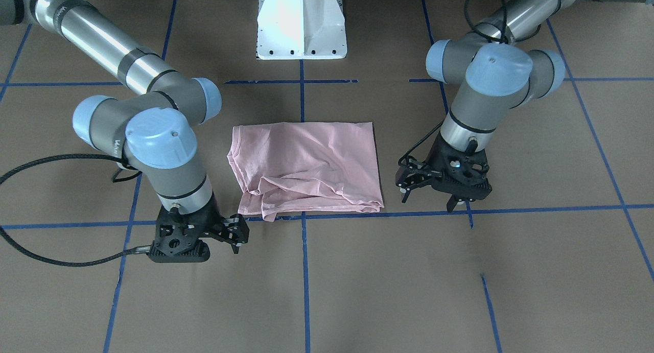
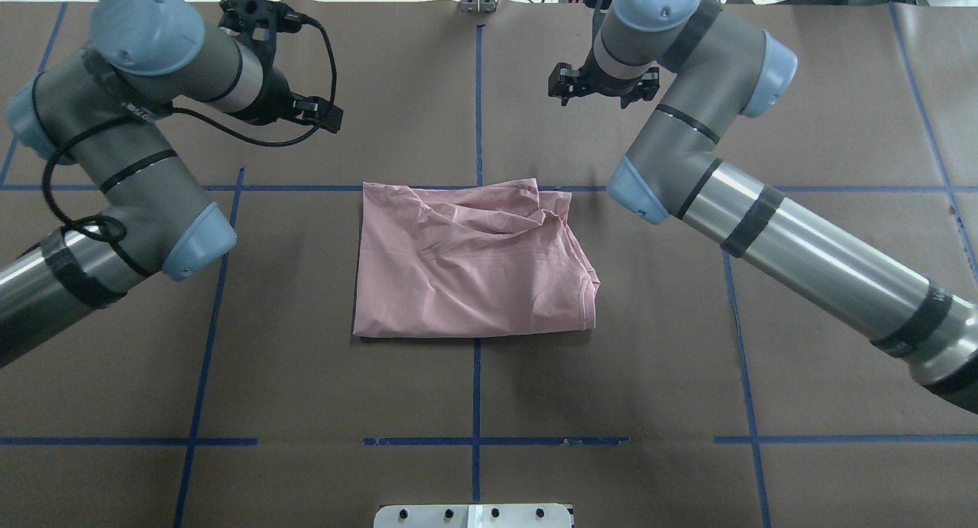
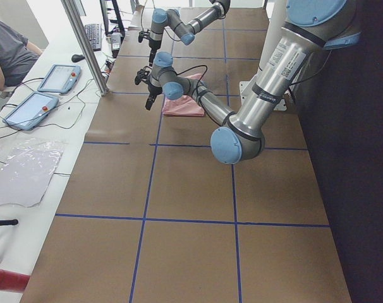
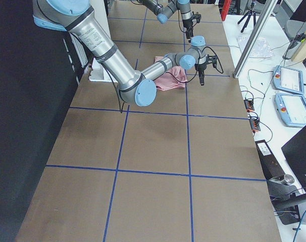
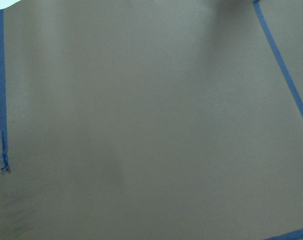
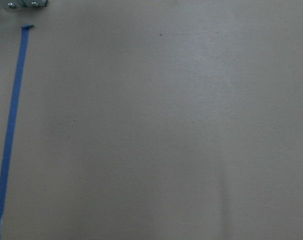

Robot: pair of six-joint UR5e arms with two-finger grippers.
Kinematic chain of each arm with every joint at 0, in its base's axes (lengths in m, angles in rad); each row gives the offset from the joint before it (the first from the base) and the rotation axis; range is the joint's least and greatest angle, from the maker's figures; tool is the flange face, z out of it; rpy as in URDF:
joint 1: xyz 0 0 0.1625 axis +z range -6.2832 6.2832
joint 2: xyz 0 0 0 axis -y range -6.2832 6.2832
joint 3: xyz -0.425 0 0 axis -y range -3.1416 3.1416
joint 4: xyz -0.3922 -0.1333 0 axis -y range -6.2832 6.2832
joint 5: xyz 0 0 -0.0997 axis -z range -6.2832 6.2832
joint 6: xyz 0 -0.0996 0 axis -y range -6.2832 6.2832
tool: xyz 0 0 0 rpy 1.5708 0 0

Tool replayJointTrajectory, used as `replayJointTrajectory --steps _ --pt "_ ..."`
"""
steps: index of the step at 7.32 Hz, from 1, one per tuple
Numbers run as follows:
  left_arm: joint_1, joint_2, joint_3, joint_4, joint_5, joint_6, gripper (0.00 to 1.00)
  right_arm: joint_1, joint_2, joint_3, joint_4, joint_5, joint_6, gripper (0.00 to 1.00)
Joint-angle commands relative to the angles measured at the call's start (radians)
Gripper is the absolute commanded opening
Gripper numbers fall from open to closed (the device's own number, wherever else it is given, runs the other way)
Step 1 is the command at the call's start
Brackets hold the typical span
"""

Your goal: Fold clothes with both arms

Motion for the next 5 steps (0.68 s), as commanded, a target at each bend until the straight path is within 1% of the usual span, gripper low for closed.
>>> replayJointTrajectory --steps 1,2,3,4,5 --pt "-0.104 0.143 -0.167 0.064 -0.084 0.225 1.00 0.152 -0.192 0.279 -0.185 0.131 -0.280 1.00" --pt "-0.190 0.203 -0.179 0.065 -0.131 0.358 1.00 0.238 -0.301 0.378 -0.247 0.191 -0.461 1.00" --pt "-0.294 0.269 -0.174 0.063 -0.200 0.545 1.00 0.342 -0.405 0.409 -0.253 0.274 -0.624 1.00" --pt "-0.392 0.325 -0.167 0.065 -0.252 0.705 1.00 0.434 -0.484 0.406 -0.257 0.313 -0.795 1.00" --pt "-0.472 0.386 -0.165 0.065 -0.266 0.811 1.00 0.490 -0.555 0.400 -0.254 0.310 -0.871 1.00"
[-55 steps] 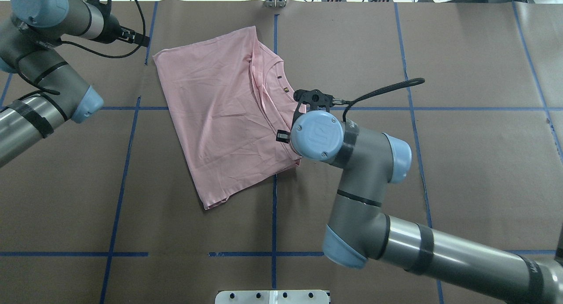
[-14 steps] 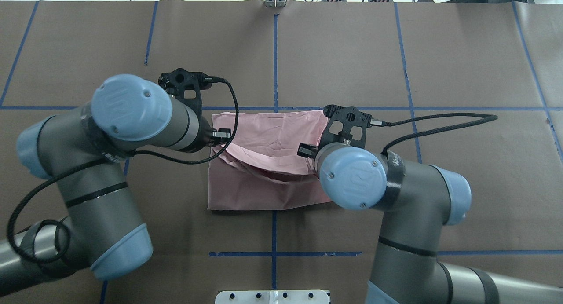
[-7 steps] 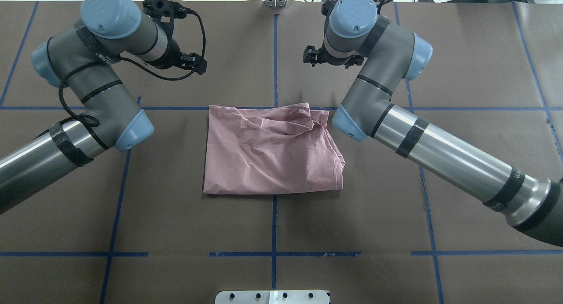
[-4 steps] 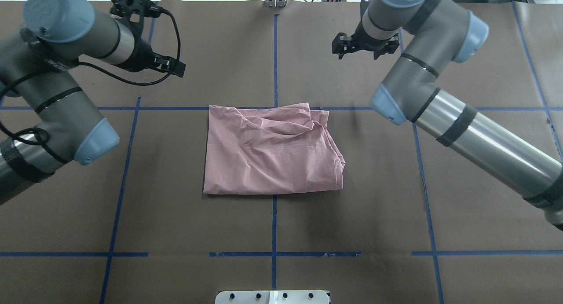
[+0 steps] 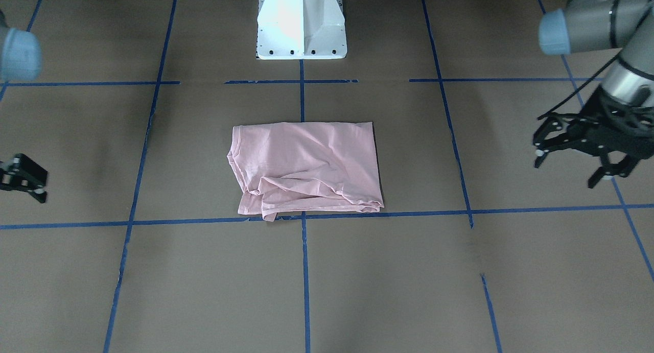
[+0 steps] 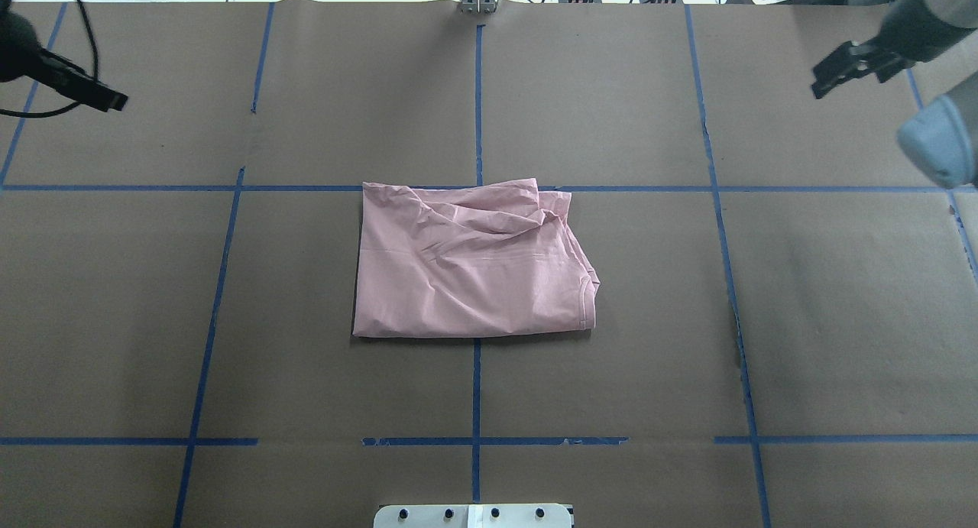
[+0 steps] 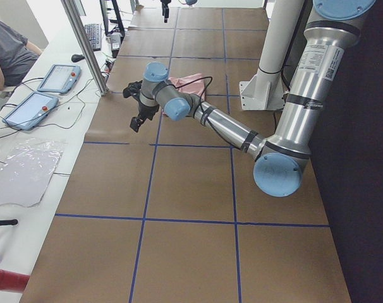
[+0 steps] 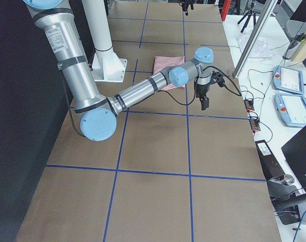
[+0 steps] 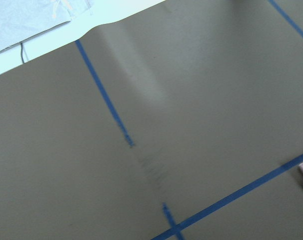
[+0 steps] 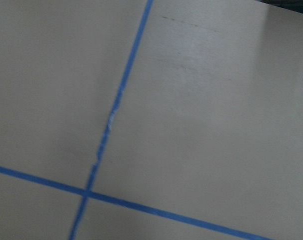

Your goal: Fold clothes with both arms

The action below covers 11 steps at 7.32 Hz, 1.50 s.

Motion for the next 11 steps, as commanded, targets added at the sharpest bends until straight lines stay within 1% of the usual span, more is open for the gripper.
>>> replayJointTrajectory --steps 1,2,3,4,5,6,7,8,9,10,11 --pt "-0.172 0.127 0.007 0.003 -0.042 0.257 1.00 0.143 -0.149 -0.007 -0.003 0.026 -0.156 1.00" --pt "-0.194 0.199 0.001 -0.016 -0.052 0.256 1.00 0.161 -0.227 0.004 0.027 0.023 -0.150 1.00" --pt "-0.194 0.218 0.066 -0.014 -0.058 0.249 1.00 0.163 -0.300 -0.001 0.095 0.017 -0.153 1.00" --pt "-0.203 0.226 0.129 -0.017 -0.055 0.249 1.00 0.163 -0.341 -0.010 0.145 -0.003 -0.147 1.00" --pt "-0.262 0.229 0.174 -0.034 -0.060 0.259 1.00 0.165 -0.363 -0.034 0.150 0.012 -0.149 1.00" --pt "-0.281 0.230 0.212 -0.022 -0.128 0.256 1.00 0.172 -0.366 -0.030 0.146 0.072 -0.150 1.00" --pt "-0.332 0.235 0.285 -0.023 -0.311 0.262 1.00 0.222 -0.375 -0.036 0.128 0.148 -0.150 1.00" --pt "-0.337 0.284 0.297 -0.031 -0.357 0.271 1.00 0.265 -0.394 -0.022 0.088 0.160 -0.156 1.00" --pt "-0.337 0.289 0.300 -0.028 -0.350 0.273 1.00 0.283 -0.411 -0.022 0.085 0.146 -0.173 1.00" --pt "-0.338 0.287 0.298 -0.025 -0.339 0.273 1.00 0.293 -0.421 -0.022 0.084 0.132 -0.231 1.00" --pt "-0.343 0.286 0.301 -0.022 -0.332 0.273 1.00 0.292 -0.423 -0.022 0.084 0.091 -0.236 1.00"
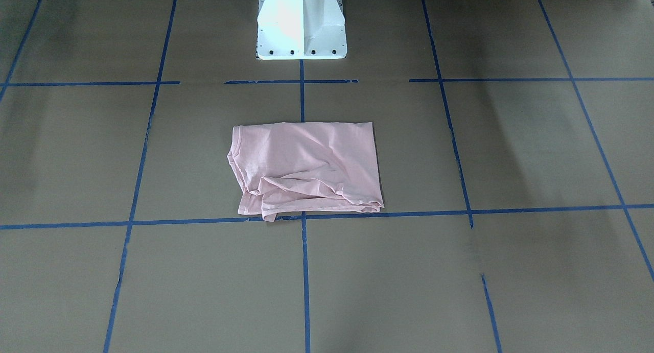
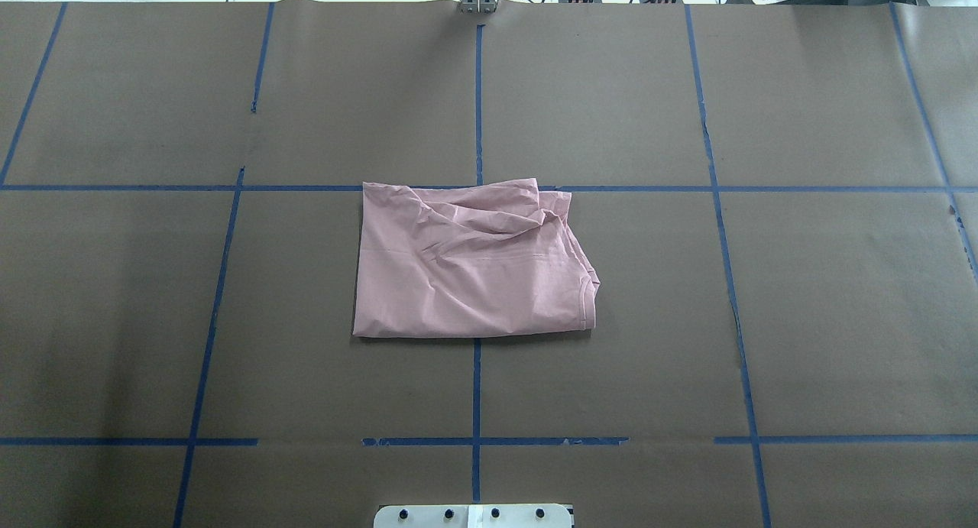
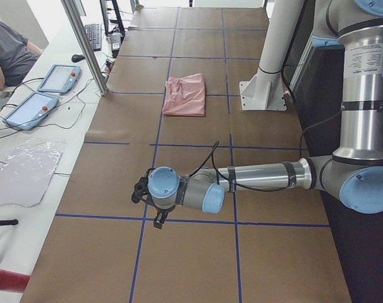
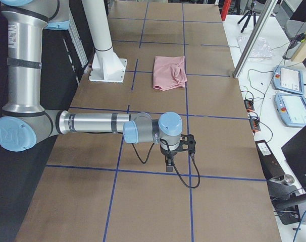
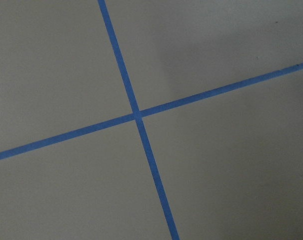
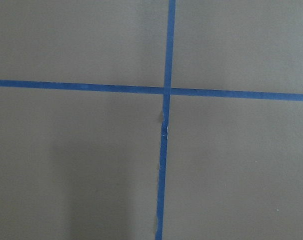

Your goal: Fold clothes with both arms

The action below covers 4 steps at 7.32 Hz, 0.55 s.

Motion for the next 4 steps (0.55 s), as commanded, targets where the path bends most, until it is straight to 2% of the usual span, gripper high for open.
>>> replayJointTrajectory --steps 1,3,4 --pt "-0.008 0.003 -0.010 0.005 0.010 0.001 1.00 0.006 -0.016 -0.005 -0.002 -0.058 -0.024 1.00" --pt "-0.007 0.000 -0.016 0.010 0.035 -0.002 1.00 0.006 -0.017 -0.007 0.002 -0.045 -0.020 1.00" --pt "-0.010 -0.013 -0.045 0.095 0.090 -0.004 1.00 0.006 -0.019 -0.005 0.005 -0.043 -0.020 1.00"
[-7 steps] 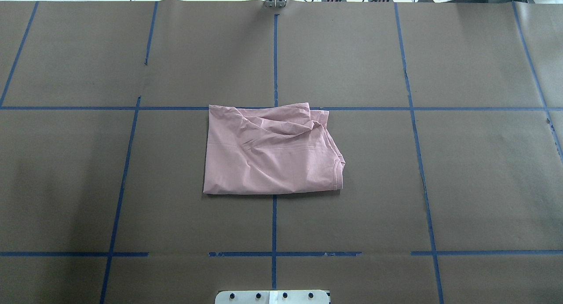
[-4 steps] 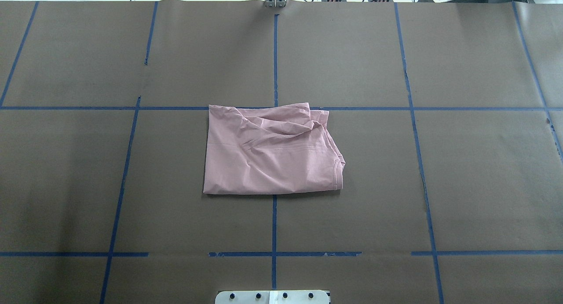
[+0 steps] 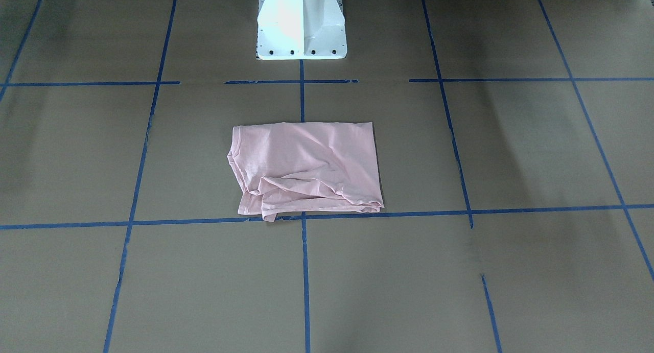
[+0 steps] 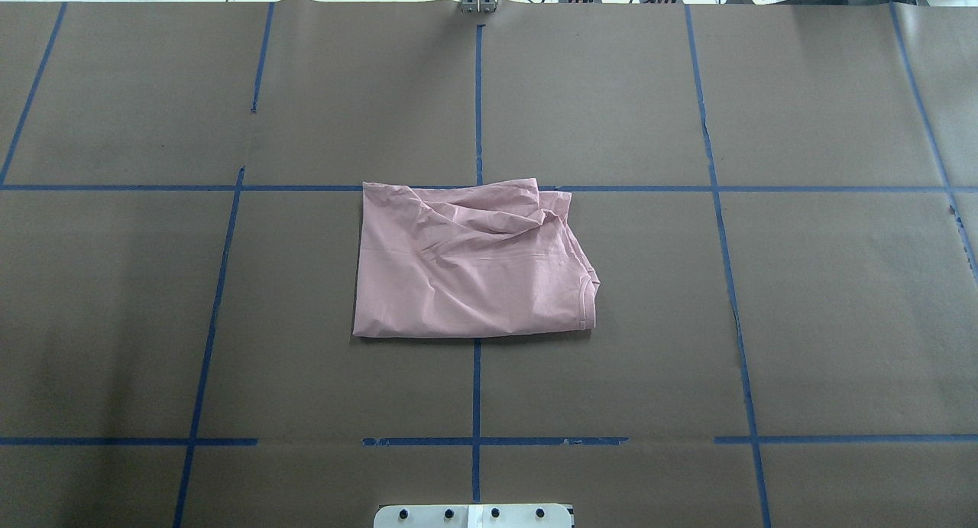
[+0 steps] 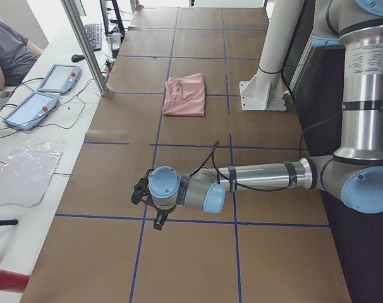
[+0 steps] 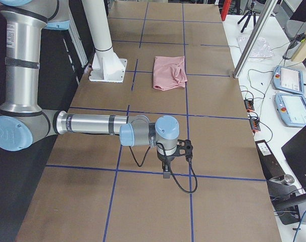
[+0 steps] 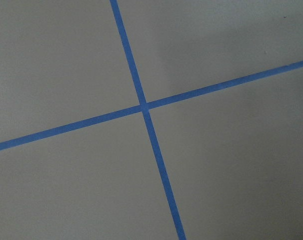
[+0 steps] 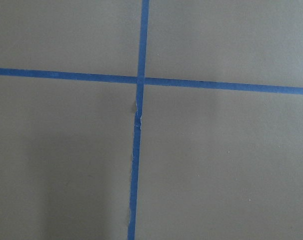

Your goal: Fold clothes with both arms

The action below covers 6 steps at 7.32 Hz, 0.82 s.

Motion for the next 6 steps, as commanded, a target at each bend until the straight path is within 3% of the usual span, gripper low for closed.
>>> replayJointTrajectory --steps 1,2,6 --pt "-0.005 -0.010 -0.082 0.152 0.110 0.007 1.00 0.000 -0.001 -0.001 0.005 0.004 0.001 1.00" --pt "-0.017 0.005 -0.125 0.164 0.114 0.009 1.00 0.000 -0.001 0.000 0.005 0.004 0.002 1.00" --pt "-0.016 0.007 -0.124 0.150 0.105 0.007 1.00 -0.002 -0.002 -0.006 0.007 0.014 0.001 1.00"
